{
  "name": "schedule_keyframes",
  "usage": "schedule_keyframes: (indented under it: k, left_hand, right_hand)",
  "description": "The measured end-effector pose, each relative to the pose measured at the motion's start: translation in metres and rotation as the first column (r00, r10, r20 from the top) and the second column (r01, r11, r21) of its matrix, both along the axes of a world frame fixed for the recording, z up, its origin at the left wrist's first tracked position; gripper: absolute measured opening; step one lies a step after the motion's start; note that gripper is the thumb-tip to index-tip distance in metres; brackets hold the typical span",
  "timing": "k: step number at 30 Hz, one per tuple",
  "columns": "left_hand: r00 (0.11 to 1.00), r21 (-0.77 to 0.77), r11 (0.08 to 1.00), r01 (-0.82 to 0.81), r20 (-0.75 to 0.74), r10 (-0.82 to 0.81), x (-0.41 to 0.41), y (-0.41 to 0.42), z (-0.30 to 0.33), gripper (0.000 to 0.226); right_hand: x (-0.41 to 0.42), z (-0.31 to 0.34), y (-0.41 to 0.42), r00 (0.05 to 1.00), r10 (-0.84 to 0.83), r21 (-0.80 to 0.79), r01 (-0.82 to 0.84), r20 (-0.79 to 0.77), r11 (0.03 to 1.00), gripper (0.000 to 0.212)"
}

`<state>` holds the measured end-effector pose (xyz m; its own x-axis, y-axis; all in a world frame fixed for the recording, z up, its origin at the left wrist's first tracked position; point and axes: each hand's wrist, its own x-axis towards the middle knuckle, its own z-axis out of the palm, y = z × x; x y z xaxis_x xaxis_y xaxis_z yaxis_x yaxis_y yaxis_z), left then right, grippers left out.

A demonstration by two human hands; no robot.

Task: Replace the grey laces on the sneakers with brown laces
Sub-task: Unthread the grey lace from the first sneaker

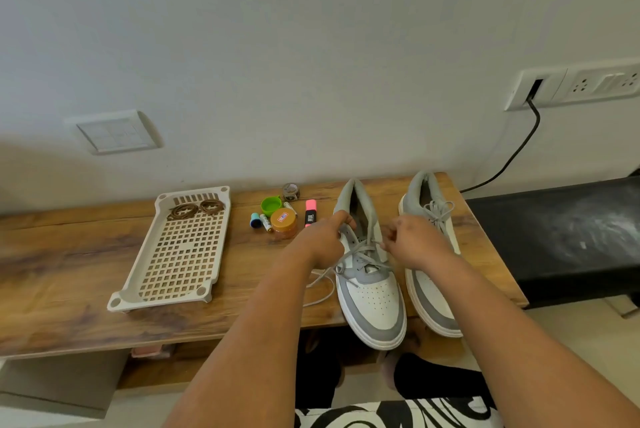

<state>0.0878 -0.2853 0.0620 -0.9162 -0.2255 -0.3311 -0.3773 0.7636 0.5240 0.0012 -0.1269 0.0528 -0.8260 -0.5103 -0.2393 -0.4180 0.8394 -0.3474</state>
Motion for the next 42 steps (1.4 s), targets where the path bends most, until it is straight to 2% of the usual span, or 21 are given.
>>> schedule_keyframes:
  k: [1, 2, 4, 6, 9, 12, 14, 16, 18, 20, 23, 25, 27, 29, 31, 33, 35, 37, 38, 40, 42]
  left_hand:
    - [1.0, 0.008, 1.0, 0.002, 0.002, -0.002, 0.0, 0.0, 0.0, 0.057]
    - [1.0, 0.016, 1.0, 0.004, 0.004, -0.004, 0.0, -0.001, 0.001, 0.057]
    - [1.0, 0.029, 1.0, 0.003, 0.004, -0.003, 0.001, -0.001, 0.001, 0.058]
    - [1.0, 0.029, 1.0, 0.0, 0.006, 0.0, 0.002, -0.001, 0.002, 0.058]
    - [1.0, 0.026, 1.0, -0.009, 0.008, 0.008, 0.002, 0.001, 0.004, 0.058]
    - [1.0, 0.031, 0.999, -0.011, 0.01, 0.011, 0.004, 0.001, 0.004, 0.057]
    - [1.0, 0.039, 0.999, -0.008, 0.007, 0.008, 0.004, 0.0, 0.004, 0.057]
    - [1.0, 0.044, 0.999, -0.009, 0.005, 0.008, 0.003, 0.0, 0.003, 0.057]
    - [1.0, 0.048, 0.999, -0.015, 0.002, 0.015, 0.002, -0.001, 0.003, 0.057]
    - [1.0, 0.054, 0.998, -0.028, -0.001, 0.028, 0.002, 0.0, 0.003, 0.057]
    - [0.999, 0.049, 0.998, -0.032, -0.007, 0.033, 0.004, 0.0, 0.003, 0.057]
    - [1.0, 0.041, 0.999, -0.028, -0.007, 0.029, 0.005, 0.001, 0.004, 0.057]
    - [1.0, 0.04, 0.999, -0.023, -0.001, 0.023, 0.005, 0.002, 0.004, 0.057]
    - [1.0, 0.037, 0.999, -0.023, 0.0, 0.023, 0.004, 0.002, 0.005, 0.058]
    - [1.0, 0.038, 0.999, -0.025, -0.002, 0.025, 0.003, 0.001, 0.006, 0.057]
    - [1.0, 0.042, 0.999, -0.027, -0.005, 0.027, 0.003, 0.001, 0.006, 0.056]
    - [1.0, 0.038, 0.999, -0.03, -0.003, 0.03, 0.004, 0.001, 0.006, 0.055]
    - [0.999, 0.032, 0.999, -0.032, -0.001, 0.032, 0.004, 0.002, 0.005, 0.055]
    - [0.999, 0.032, 0.999, -0.034, -0.002, 0.034, 0.003, 0.002, 0.005, 0.055]
    - [0.999, 0.038, 0.998, -0.042, -0.007, 0.042, 0.004, 0.002, 0.005, 0.053]
    - [0.999, 0.046, 0.998, -0.042, -0.008, 0.042, 0.004, 0.002, 0.005, 0.053]
  right_hand:
    - [-0.001, 0.011, 0.004, 1.0, 0.007, 0.193, -0.002, -0.028, 0.981, 0.003]
    - [-0.001, 0.02, 0.007, 0.999, 0.006, 0.371, 0.01, -0.043, 0.929, 0.013]
    - [0.0, 0.029, 0.013, 1.0, 0.004, 0.528, 0.011, -0.028, 0.849, 0.022]
    - [0.003, 0.024, 0.008, 0.999, 0.022, 0.39, -0.006, -0.037, 0.921, 0.024]
    - [0.014, 0.006, -0.004, 1.0, 0.029, -0.074, -0.028, 0.005, 0.997, 0.017]
    - [0.015, 0.0, -0.009, 0.999, 0.041, -0.156, -0.038, 0.011, 0.987, 0.007]
    - [0.008, 0.009, -0.005, 0.999, 0.05, 0.116, -0.049, -0.008, 0.992, 0.004]
    - [0.005, 0.024, 0.002, 1.0, 0.01, 0.514, -0.015, 0.012, 0.858, 0.027]
    - [0.005, 0.034, 0.009, 0.999, -0.03, 0.659, -0.007, 0.045, 0.752, 0.036]
    - [0.008, 0.032, 0.007, 1.0, 0.023, 0.601, -0.03, 0.018, 0.798, 0.031]
    - [0.018, 0.018, -0.006, 0.996, 0.079, 0.211, -0.068, -0.042, 0.975, 0.021]
    - [0.019, 0.01, -0.011, 0.998, 0.062, 0.008, -0.062, 0.02, 0.998, 0.012]
    - [0.015, 0.008, -0.009, 0.998, 0.035, -0.046, -0.032, 0.048, 0.998, 0.011]
    - [0.01, 0.016, -0.001, 0.997, 0.066, 0.174, -0.071, 0.033, 0.982, 0.01]
    - [0.01, 0.035, 0.008, 0.99, 0.111, 0.562, -0.141, 0.086, 0.815, 0.032]
    - [0.012, 0.047, 0.013, 0.988, 0.097, 0.734, -0.155, 0.121, 0.661, 0.043]
    - [0.017, 0.045, 0.009, 0.994, 0.094, 0.672, -0.108, 0.057, 0.733, 0.034]
    - [0.021, 0.029, 0.002, 0.997, 0.068, 0.364, -0.047, -0.044, 0.93, 0.025]
    - [0.023, 0.019, -0.003, 0.998, 0.04, 0.171, -0.03, -0.05, 0.985, 0.021]
    - [0.025, 0.008, -0.01, 1.0, 0.014, -0.065, -0.014, 0.005, 0.998, 0.011]
    - [0.022, 0.006, -0.01, 1.0, -0.016, -0.069, 0.017, 0.008, 0.997, 0.001]
